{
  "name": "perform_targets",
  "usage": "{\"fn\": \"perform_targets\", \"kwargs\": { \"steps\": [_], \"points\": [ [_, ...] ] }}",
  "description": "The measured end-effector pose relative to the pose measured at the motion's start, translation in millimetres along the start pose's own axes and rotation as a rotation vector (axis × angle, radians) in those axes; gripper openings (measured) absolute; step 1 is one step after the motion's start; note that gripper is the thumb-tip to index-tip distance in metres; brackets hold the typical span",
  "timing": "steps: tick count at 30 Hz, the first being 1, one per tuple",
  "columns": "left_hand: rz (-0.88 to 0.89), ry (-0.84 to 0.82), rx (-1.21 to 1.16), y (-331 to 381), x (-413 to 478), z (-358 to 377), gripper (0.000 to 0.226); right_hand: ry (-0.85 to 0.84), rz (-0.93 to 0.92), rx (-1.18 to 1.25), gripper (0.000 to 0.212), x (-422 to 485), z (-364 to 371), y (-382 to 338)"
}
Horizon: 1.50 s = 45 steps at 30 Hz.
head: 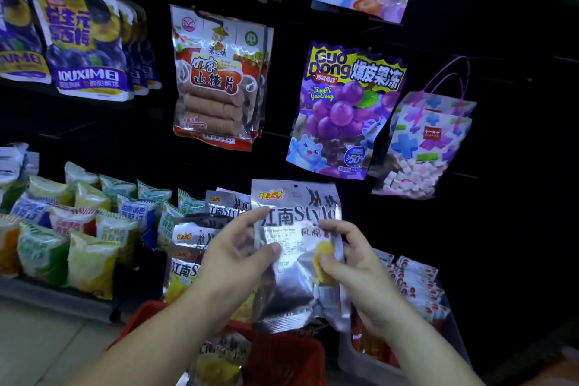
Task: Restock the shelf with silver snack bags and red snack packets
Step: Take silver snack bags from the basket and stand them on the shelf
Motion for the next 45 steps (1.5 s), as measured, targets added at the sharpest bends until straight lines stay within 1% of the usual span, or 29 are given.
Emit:
{"fn": "perform_targets", "kwargs": {
  "steps": [3,7,8,9,11,12,14,16,17,18,20,21,22,23,24,25,26,27,28,29,30,31,33,34,37,39,40,42,45],
  "points": [
    [0.061,-0.069,0.091,-0.9,-3.2,2.7,0.055,0.085,0.001,0.023,0.036,-1.8,3.7,2.1],
    [0.03,-0.077,0.144,-12.7,-2.8,6.6,0.051,0.158,0.01,-0.031,0.033,-2.6,8.8,8.7],
    [0.019,-0.055,0.152,-14.0,-2.2,6.2,0.049,0.182,-0.002,-0.065,0.032,-1.8,8.8,10.2],
    [0.036,-0.007,0.215,-16.3,-1.4,5.1,0.047,0.2,-0.013,-0.114,0.033,-0.6,9.1,12.2],
    [0.155,0.095,0.468,-17.1,-3.3,5.6,0.043,0.222,-0.034,-0.193,0.034,0.4,10.3,13.7],
    [0.208,0.097,0.524,-14.4,-7.4,9.5,0.046,0.233,-0.047,-0.203,0.034,1.1,11.6,13.9],
    [0.222,0.003,0.484,-10.8,-17.4,22.6,0.058,0.234,-0.097,-0.215,0.033,0.4,16.1,10.3],
    [0.169,-0.068,0.372,-7.5,-26.2,33.5,0.068,0.144,-0.113,-0.12,0.032,-4.0,23.4,3.9],
    [0.144,-0.066,0.329,-7.0,-27.2,34.9,0.067,0.056,-0.086,0.005,0.03,-6.9,25.9,1.1],
    [0.111,-0.056,0.291,-7.2,-25.6,33.9,0.066,-0.052,-0.041,0.135,0.023,-11.2,27.8,-2.6],
    [0.047,-0.015,0.209,-9.9,-19.4,27.5,0.056,-0.2,0.036,0.266,0.018,-18.3,26.5,-9.5],
    [0.015,0.005,0.174,-10.5,-17.4,23.0,0.049,-0.222,0.063,0.275,0.017,-19.1,23.1,-9.2],
    [-0.024,0.016,0.145,-7.8,-17.8,20.6,0.043,-0.201,0.09,0.285,0.015,-19.4,19.5,-8.5],
    [-0.06,0.004,0.123,-5.7,-19.8,20.6,0.038,-0.131,0.084,0.242,0.016,-18.5,13.9,-6.5],
    [-0.085,-0.017,0.095,-3.2,-23.1,22.2,0.034,-0.021,0.036,0.126,0.02,-16.1,5.1,-2.8],
    [-0.109,-0.043,0.072,-1.1,-27.2,24.7,0.031,0.099,-0.038,-0.031,0.028,-14.2,-4.3,-1.3],
    [-0.133,-0.07,0.048,2.7,-32.0,28.3,0.03,0.172,-0.106,-0.168,0.043,-13.6,-12.9,-1.9],
    [-0.163,-0.107,0.025,5.3,-35.4,32.2,0.031,0.165,-0.151,-0.241,0.064,-14.5,-20.7,-4.1],
    [-0.195,-0.145,0.015,9.9,-38.4,36.0,0.033,0.108,-0.142,-0.222,0.081,-14.6,-27.3,-4.0],
    [-0.226,-0.186,0.024,13.5,-38.7,39.0,0.035,0.047,-0.115,-0.162,0.086,-14.5,-33.0,-3.1],
    [-0.247,-0.232,0.041,18.3,-38.7,43.3,0.036,0.006,-0.109,-0.128,0.081,-16.1,-39.4,-2.7],
    [-0.25,-0.262,0.07,21.6,-36.4,47.5,0.037,0.0,-0.12,-0.126,0.067,-16.2,-46.6,-1.1],
    [-0.227,-0.265,0.145,24.9,-27.3,57.3,0.034,0.076,-0.123,-0.198,0.023,-15.2,-62.5,1.3],
    [-0.216,-0.248,0.179,24.4,-21.8,62.6,0.03,0.105,-0.111,-0.241,0.006,-16.1,-70.4,4.0],
    [-0.182,-0.206,0.278,11.0,1.5,83.7,0.02,0.198,-0.092,-0.339,0.016,-12.4,-94.8,16.7],
    [-0.162,-0.191,0.371,-7.0,21.0,94.2,0.028,0.188,-0.089,-0.411,0.019,-2.1,-103.2,20.2],
    [-0.161,-0.192,0.398,-16.4,31.7,99.8,0.029,0.176,-0.086,-0.487,0.021,5.3,-107.1,22.2],
    [-0.155,-0.155,0.404,-35.7,58.5,107.4,0.029,0.172,-0.087,-0.629,0.027,25.9,-113.3,26.1],
    [-0.134,-0.058,0.384,-64.7,106.5,114.9,0.031,0.26,-0.097,-0.64,0.035,62.9,-117.9,40.7]
  ]
}}
Point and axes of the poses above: each hand's wrist, its own x-axis towards the middle knuckle, its own z-axis out of the palm, y = z × x, the point moved 2 cm from there along x, towards the middle knuckle, and after that the axes turned 3 degrees about y, right-handed, at the moved point
